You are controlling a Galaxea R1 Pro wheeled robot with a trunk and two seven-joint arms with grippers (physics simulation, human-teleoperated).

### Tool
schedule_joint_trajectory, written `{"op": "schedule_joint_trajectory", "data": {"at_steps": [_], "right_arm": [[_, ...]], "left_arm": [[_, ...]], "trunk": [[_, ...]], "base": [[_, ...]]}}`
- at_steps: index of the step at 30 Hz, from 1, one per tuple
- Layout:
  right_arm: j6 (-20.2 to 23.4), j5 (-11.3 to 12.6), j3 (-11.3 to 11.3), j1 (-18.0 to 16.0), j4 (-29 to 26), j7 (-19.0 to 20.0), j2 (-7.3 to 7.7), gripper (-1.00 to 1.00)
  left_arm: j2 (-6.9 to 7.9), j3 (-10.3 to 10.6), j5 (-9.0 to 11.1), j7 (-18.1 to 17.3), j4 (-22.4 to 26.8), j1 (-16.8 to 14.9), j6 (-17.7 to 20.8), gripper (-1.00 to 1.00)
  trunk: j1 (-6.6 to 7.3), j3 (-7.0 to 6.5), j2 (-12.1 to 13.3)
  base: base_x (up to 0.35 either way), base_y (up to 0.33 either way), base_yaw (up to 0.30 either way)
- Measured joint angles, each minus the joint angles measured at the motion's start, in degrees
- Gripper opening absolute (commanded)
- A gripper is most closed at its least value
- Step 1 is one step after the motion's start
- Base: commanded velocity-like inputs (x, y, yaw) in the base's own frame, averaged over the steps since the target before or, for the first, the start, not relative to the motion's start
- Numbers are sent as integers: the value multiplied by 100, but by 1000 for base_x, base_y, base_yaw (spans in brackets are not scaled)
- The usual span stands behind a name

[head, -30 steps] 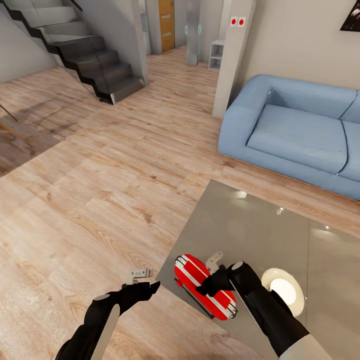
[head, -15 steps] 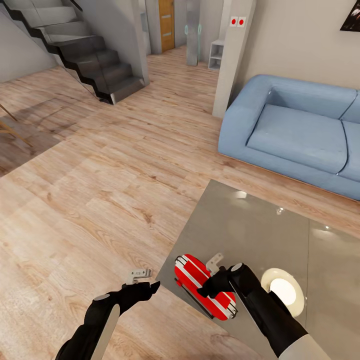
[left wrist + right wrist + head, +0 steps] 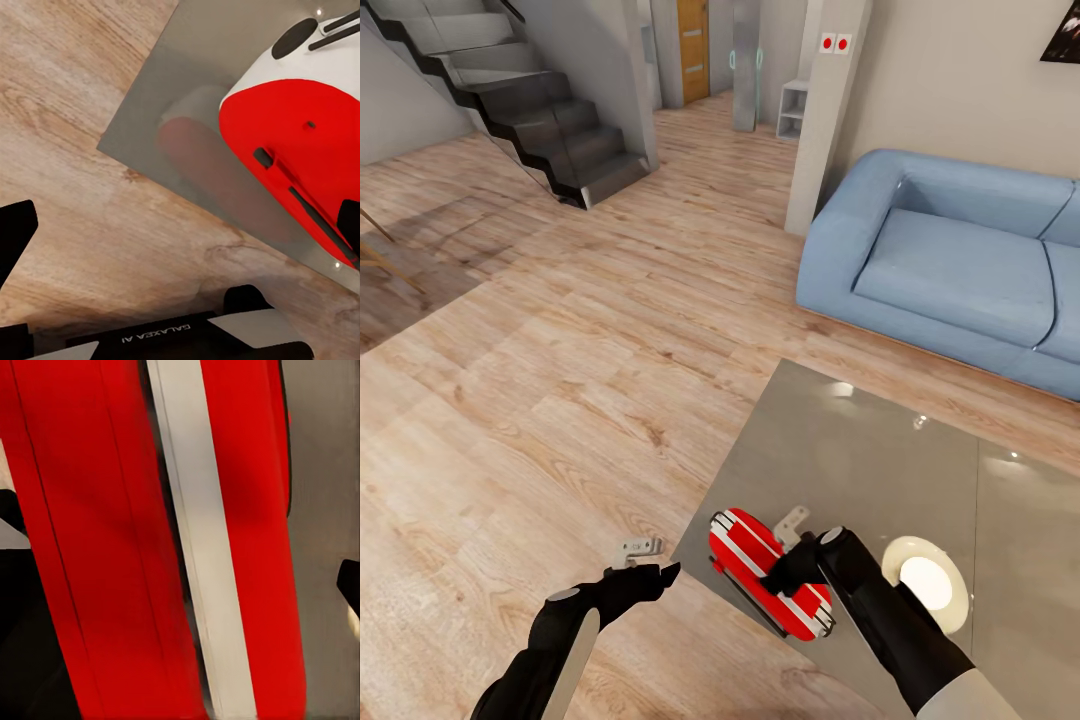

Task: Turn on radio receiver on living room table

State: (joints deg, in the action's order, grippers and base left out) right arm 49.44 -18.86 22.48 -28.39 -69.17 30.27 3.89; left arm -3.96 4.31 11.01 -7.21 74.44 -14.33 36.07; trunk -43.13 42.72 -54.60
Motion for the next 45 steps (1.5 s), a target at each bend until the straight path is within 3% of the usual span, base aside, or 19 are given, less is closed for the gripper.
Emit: {"op": "schedule_joint_trajectory", "data": {"at_steps": [6, 21, 32, 38, 45], "right_arm": [[50, -173, 2, -29, 135, 21, -1, 100], [57, -201, 10, -176, 439, 31, -21, 100], [57, -198, 11, -176, 329, 77, -29, 100], [57, -200, 35, -176, 57, 440, -23, 100], [58, -198, 49, -176, 11, 515, -20, 100]], "left_arm": [[0, 0, -1, 0, 0, 0, 2, 100], [0, 0, -2, 0, 0, 0, -3, 100], [3, 0, -2, 0, 0, 0, -3, 100], [0, 0, -2, 0, 0, 0, -3, 100], [0, 0, -2, 0, 0, 0, -3, 100]], "trunk": [[0, 0, 0], [0, 0, 0], [0, 0, 0], [0, 0, 0], [0, 0, 0]], "base": [[0, 0, 0], [0, 0, 0], [0, 0, 0], [0, 0, 0], [0, 0, 0]]}}
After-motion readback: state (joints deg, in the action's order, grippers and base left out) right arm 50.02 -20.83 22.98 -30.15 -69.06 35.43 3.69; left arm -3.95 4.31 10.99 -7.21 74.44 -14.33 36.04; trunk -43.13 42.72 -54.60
